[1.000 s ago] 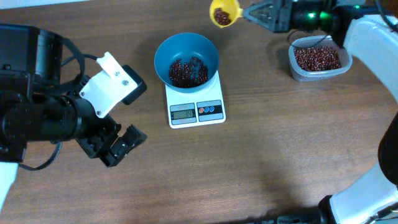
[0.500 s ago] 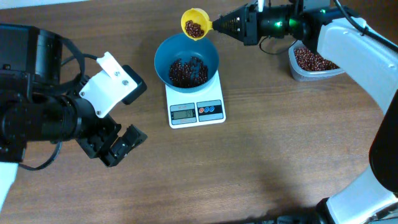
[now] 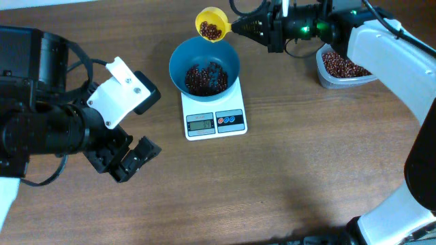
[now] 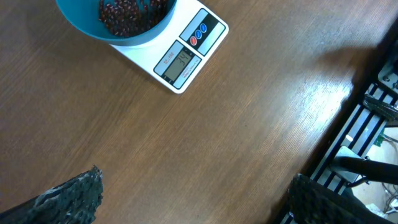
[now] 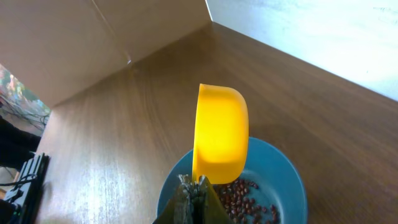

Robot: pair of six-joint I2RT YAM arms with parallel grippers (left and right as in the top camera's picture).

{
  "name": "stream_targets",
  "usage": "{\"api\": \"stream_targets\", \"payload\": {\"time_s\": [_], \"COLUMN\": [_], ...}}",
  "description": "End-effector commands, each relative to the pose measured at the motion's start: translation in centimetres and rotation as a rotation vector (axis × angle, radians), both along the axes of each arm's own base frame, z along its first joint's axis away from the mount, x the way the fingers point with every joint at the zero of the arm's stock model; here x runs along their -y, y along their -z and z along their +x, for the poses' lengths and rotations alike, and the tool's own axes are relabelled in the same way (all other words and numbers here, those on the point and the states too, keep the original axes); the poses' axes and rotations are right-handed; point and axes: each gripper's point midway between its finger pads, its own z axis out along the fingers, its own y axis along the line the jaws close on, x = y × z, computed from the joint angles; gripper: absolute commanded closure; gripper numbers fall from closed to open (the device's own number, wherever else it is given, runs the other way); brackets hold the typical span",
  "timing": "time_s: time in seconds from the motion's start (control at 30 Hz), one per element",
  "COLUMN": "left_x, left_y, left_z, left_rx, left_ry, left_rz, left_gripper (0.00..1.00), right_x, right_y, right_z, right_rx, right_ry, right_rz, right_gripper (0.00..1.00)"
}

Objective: Scoop item into bowl and weigh 50g on scale
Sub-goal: 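Lift the filled scoop and carry it left over the teal bowl, then tilt the scoop over the bowl with the right gripper to pour beans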

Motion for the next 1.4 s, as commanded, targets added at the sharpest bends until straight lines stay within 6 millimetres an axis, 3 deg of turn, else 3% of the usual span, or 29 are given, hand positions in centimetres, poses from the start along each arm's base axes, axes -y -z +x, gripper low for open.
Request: {"api": "stream_targets", "payload": {"time_s": [0.0, 0.07, 0.13, 0.17, 0.2, 0.27, 0.33, 0.7, 0.83, 0.9, 0.97, 1.0, 1.1, 1.17, 1.2, 1.27, 1.33, 1.37], "left_x": [0.1, 0.1, 0.1, 0.1, 0.1, 0.1, 0.1, 0.1, 0.1, 0.1, 0.1, 0.1, 0.1, 0.1, 0.1, 0.1, 0.1, 0.1], "left_y": [0.0, 0.0, 0.0, 0.0, 0.0, 0.0, 0.0, 0.0, 0.0, 0.0, 0.0, 0.0, 0.0, 0.0, 0.0, 0.0, 0.0, 0.0], "left_z": [-0.1, -0.1, -0.1, -0.1, -0.1, -0.1, -0.1, -0.1, -0.1, -0.1, -0.1, -0.1, -0.1, -0.1, -0.1, -0.1, -0.1, -0.1], "left_rx": [0.009, 0.008, 0.009, 0.008, 0.008, 0.008, 0.008, 0.009, 0.009, 0.009, 0.009, 0.009, 0.009, 0.009, 0.008, 0.009, 0.008, 0.009], "left_ry": [0.025, 0.024, 0.025, 0.024, 0.024, 0.024, 0.024, 0.025, 0.025, 0.025, 0.025, 0.025, 0.025, 0.025, 0.024, 0.025, 0.024, 0.025], "left_rz": [0.003, 0.003, 0.003, 0.003, 0.003, 0.003, 0.003, 0.003, 0.003, 0.003, 0.003, 0.003, 0.003, 0.003, 0.003, 0.003, 0.003, 0.003], "left_gripper": [0.01, 0.01, 0.01, 0.01, 0.01, 0.01, 0.01, 0.01, 0.01, 0.01, 0.01, 0.01, 0.01, 0.01, 0.01, 0.01, 0.01, 0.01], "right_x": [-0.3, -0.2, -1.0, -1.0, -0.4, -0.7, -0.2, -0.6, -1.1, -0.8, -1.1, -0.9, -0.9, -1.3, -1.0, -1.2, -0.8, -1.0], "right_y": [-0.2, -0.2, -2.3, -2.4, -1.2, -1.7, -0.3, -0.9, -2.2, -1.2, -1.8, -0.9, -0.8, -2.0, -1.2, -2.1, -0.6, -1.1], "right_z": [0.4, 0.6, -0.6, -0.4, 0.8, 0.1, 1.0, 0.5, -0.4, 0.4, -0.4, 0.1, 0.0, -0.7, 0.1, -0.5, 0.7, 0.3], "right_rx": [0.036, 0.049, 0.115, 0.126, 0.106, 0.106, 0.067, 0.09, 0.134, 0.107, 0.112, 0.082, 0.078, 0.125, 0.108, 0.14, 0.104, 0.115], "right_ry": [0.002, 0.01, -0.091, -0.086, -0.007, -0.048, 0.016, -0.037, -0.109, -0.062, -0.106, -0.069, -0.077, -0.141, -0.088, -0.132, -0.056, -0.085], "right_rz": [-0.012, -0.016, 0.06, 0.058, 0.003, 0.031, -0.018, 0.023, 0.073, 0.041, 0.071, 0.044, 0.05, 0.094, 0.059, 0.089, 0.038, 0.058], "right_gripper": [0.96, 0.96, 0.96, 0.96, 0.96, 0.96, 0.96, 0.96, 0.96, 0.96, 0.96, 0.96, 0.96, 0.96, 0.96, 0.96, 0.96, 0.96]}}
